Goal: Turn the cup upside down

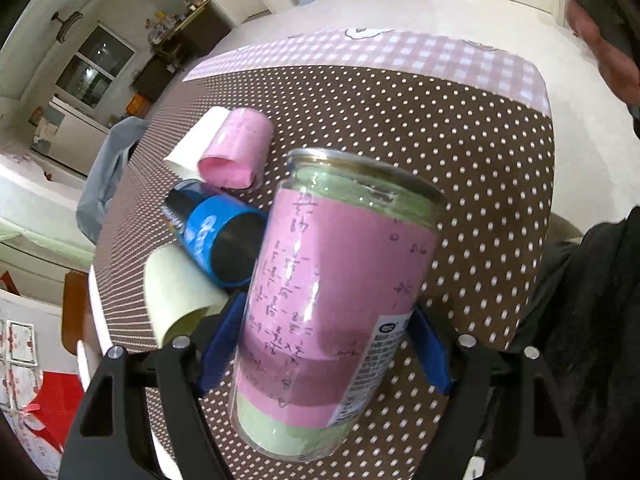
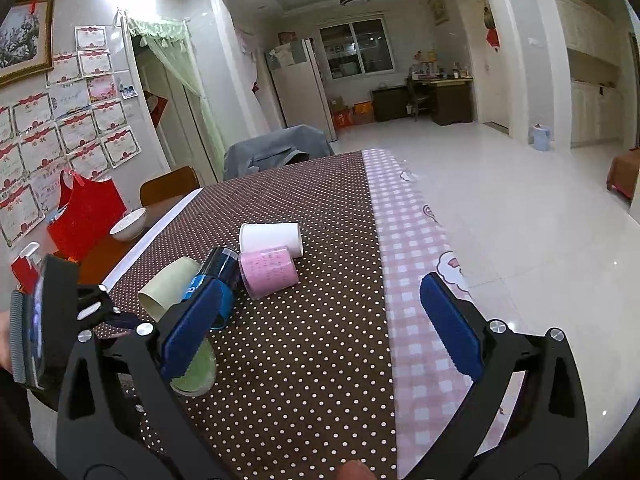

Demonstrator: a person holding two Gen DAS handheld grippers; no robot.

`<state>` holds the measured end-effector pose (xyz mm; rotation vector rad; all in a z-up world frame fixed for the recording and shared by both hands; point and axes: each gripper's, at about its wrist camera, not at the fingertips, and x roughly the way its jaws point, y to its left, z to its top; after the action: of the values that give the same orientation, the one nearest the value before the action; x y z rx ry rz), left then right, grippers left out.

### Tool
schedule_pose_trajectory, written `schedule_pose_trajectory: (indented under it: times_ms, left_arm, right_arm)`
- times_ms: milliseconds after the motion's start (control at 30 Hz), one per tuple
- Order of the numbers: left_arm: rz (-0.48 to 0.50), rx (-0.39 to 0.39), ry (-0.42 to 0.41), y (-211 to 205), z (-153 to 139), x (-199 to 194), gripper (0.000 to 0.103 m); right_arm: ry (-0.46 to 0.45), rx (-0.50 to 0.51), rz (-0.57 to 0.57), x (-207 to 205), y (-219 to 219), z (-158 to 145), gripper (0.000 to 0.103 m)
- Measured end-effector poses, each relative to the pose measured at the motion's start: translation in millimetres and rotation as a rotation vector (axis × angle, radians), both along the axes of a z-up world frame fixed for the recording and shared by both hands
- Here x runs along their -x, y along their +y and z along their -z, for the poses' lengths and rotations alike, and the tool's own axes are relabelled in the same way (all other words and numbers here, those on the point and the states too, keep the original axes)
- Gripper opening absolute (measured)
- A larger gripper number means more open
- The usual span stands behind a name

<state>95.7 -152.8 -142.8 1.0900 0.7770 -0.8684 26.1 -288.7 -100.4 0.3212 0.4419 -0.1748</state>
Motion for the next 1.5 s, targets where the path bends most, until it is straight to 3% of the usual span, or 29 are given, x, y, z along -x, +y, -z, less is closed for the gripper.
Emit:
schedule_pose_trajectory:
  times_ms: [233,533,900,1233,1500]
  left_arm:
    - [-0.032,-0.017,-0.004,-9.1,17.5,-8.7,0.08]
    - [-0.071,0.068,-0.097,-1.4,0.0,1.3,0.084]
    - [-0.17,0.263,-0.159,28.2,-39.3,22.4,0.084]
    - [-0.348,0.475,-0.212,70.3,-73.6,31.8,0.084]
    - [-0.475,0.584,-0.277,97.2,-96.5,41.7,0.084]
  right_arm:
    - [0.009,-0.003,-0.008,0.3,-0.4,1.4,0.097]
    - [0.016,0.007,-0.034,-3.0,8.2,-2.9,0.097]
    - [0.002,0.023,-0.073,-5.0,22.4,-13.8,0.097]
    - [-0.026,0.056,-0.111,-3.3,37.4,-27.7,0.097]
    - [-0.052,0.082,-0.151,-2.0,54.2,-37.8,0.097]
